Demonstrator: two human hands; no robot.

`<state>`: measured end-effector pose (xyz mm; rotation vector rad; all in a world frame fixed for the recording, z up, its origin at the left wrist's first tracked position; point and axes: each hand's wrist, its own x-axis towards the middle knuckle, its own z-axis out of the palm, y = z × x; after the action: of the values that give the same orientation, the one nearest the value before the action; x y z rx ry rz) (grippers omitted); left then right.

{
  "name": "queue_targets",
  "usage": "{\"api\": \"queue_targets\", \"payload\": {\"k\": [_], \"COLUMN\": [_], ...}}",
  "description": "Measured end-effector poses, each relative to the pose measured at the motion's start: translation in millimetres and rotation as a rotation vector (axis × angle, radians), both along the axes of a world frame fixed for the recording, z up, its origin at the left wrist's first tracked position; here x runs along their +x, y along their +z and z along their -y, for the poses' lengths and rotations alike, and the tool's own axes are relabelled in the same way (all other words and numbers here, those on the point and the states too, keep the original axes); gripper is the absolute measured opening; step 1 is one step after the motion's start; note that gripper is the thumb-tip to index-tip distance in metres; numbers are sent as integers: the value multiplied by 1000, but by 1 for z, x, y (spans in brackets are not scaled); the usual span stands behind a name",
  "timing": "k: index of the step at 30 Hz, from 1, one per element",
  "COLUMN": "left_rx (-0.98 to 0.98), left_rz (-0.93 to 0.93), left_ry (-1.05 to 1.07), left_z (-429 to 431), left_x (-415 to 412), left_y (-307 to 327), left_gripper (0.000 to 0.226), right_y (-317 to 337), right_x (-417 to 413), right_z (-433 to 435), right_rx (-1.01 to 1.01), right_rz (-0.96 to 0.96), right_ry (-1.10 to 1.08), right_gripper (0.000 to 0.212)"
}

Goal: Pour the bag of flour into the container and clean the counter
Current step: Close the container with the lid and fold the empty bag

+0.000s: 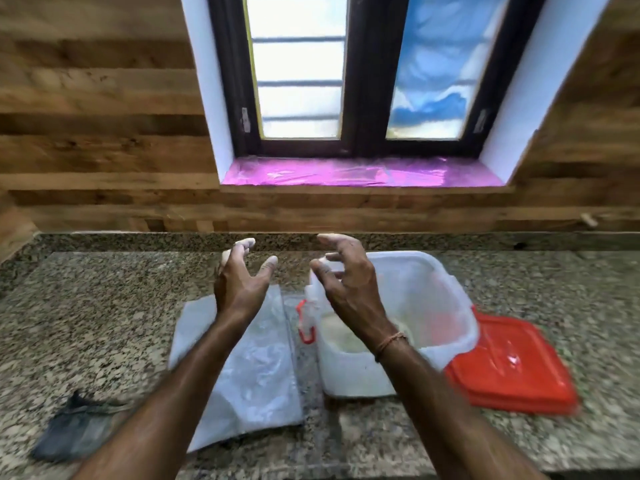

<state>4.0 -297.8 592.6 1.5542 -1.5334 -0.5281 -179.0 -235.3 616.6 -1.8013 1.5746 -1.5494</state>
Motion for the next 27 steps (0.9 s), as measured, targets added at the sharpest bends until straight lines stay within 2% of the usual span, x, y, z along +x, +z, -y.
{"api": "queue_targets", "payload": {"k": [3, 7, 9, 14, 17, 21, 24, 27], "left_rx": [-41, -20, 41, 217, 211, 134, 121, 112], "left_rz": [99, 220, 291, 375, 455, 528, 539, 551], "left_ry": [-33, -140, -192, -254, -209, -149, -135, -116], "left_z": [-32, -77, -93, -116, -125, -127, -128, -128], "left_x": [-77, -191, -251, -323, -340, -344, -347, -349], "left_y": [13, 15, 9, -17, -29, -31, -34, -35], "left_gripper": [51, 61, 70, 87, 74, 59, 56, 59], "right_y": [1, -15, -28, -75, -110, -155, -191, -215], "right_x": [-86, -196, -252, -334, -372, -405, -426, -438], "right_z": [-29, -62, -78, -107, -120, -128, -130, -123], "right_rx": [37, 203, 319, 600, 828, 1082, 1153, 1154], "right_rz": [-59, -111, -122, -173, -177, -123, 68, 224], "right_ry": [-120, -260, -337, -424, -469, -608, -649, -660], "right_gripper": [38, 36, 40, 51, 70, 106, 130, 141]}}
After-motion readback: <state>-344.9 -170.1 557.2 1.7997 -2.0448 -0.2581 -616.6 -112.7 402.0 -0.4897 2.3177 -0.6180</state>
